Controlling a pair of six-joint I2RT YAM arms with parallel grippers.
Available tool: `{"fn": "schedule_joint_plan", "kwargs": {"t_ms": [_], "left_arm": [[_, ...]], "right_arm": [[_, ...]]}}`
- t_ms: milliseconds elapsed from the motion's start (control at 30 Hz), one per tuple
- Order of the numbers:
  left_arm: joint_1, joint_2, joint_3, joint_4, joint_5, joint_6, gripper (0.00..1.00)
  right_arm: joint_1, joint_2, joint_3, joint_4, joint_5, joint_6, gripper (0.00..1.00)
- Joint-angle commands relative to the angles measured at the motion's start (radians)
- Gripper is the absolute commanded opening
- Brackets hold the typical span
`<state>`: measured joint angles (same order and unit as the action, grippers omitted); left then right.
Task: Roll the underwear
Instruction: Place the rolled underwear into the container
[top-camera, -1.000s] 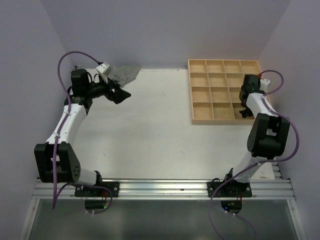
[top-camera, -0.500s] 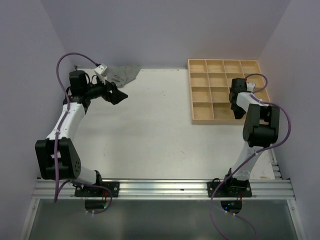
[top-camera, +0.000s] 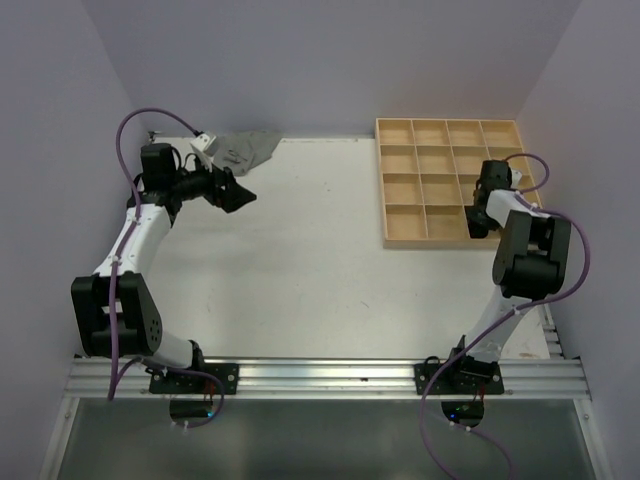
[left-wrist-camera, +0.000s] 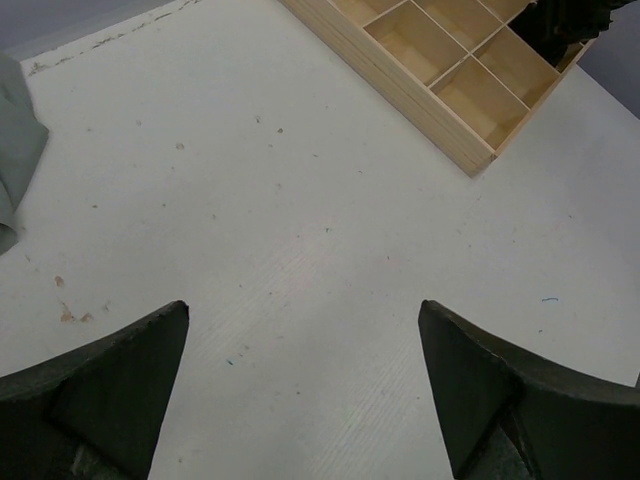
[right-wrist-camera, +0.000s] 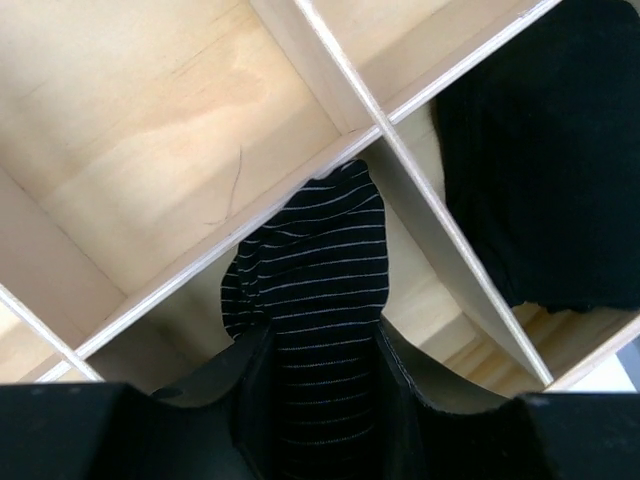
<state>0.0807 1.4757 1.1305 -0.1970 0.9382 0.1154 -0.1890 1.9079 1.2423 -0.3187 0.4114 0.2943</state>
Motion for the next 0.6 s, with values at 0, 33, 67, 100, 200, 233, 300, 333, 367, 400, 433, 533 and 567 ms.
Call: {"fn": "schedule_joint_plan", "kwargs": {"t_ms": [0, 33, 67, 100, 200, 233, 300, 333, 367, 400, 433, 533, 567], "left_arm": [[0.01, 0.008, 0.04, -0.027, 0.027, 0.027, 1.0], [0.01, 0.008, 0.046, -0.035, 0.027, 0.036, 1.0], [0.01, 0.012, 0.054, -0.047, 0.031, 0.041, 1.0], [0.01, 0.014, 0.058, -0.054, 0.036, 0.047, 1.0], [0.01, 0.015, 0.069, -0.065, 0.043, 0.05, 1.0], [0.01, 0.014, 0.069, -0.068, 0.044, 0.05, 1.0], [0.01, 0.009, 0.072, -0.07, 0.047, 0.046, 1.0], [0.01, 0.006, 0.074, -0.071, 0.044, 0.046, 1.0], [0.01, 0.0, 0.075, -0.076, 0.042, 0.049, 1.0], [0.01, -0.003, 0.077, -0.079, 0.039, 0.052, 1.0], [0.01, -0.005, 0.078, -0.081, 0.033, 0.05, 1.0], [0.011, -0.012, 0.087, -0.09, 0.014, 0.056, 1.0], [0.011, -0.009, 0.092, -0.091, 0.004, 0.055, 1.0]], "right_arm": [[-0.047, 0.02, -0.021, 0.06, -0.166, -0.003, 0.09], [-0.049, 0.026, -0.014, 0.041, -0.169, -0.009, 0.12], [-0.049, 0.029, -0.007, 0.03, -0.178, -0.026, 0.16], [-0.049, 0.019, -0.015, 0.044, -0.206, -0.035, 0.28], [-0.05, -0.007, -0.041, 0.058, -0.21, -0.047, 0.42], [-0.049, -0.007, -0.037, 0.05, -0.212, -0.052, 0.43], [-0.05, -0.006, -0.012, 0.026, -0.2, -0.055, 0.47], [-0.049, -0.015, -0.001, 0.02, -0.2, -0.05, 0.5], [-0.049, -0.021, 0.002, 0.014, -0.201, -0.043, 0.53], [-0.049, -0.03, 0.002, 0.009, -0.2, -0.038, 0.6], [-0.049, -0.049, 0.005, 0.009, -0.206, -0.031, 0.63], [-0.05, -0.081, 0.012, -0.005, -0.206, -0.024, 0.77], [-0.049, -0.102, 0.016, -0.003, -0.204, -0.024, 0.78]]}}
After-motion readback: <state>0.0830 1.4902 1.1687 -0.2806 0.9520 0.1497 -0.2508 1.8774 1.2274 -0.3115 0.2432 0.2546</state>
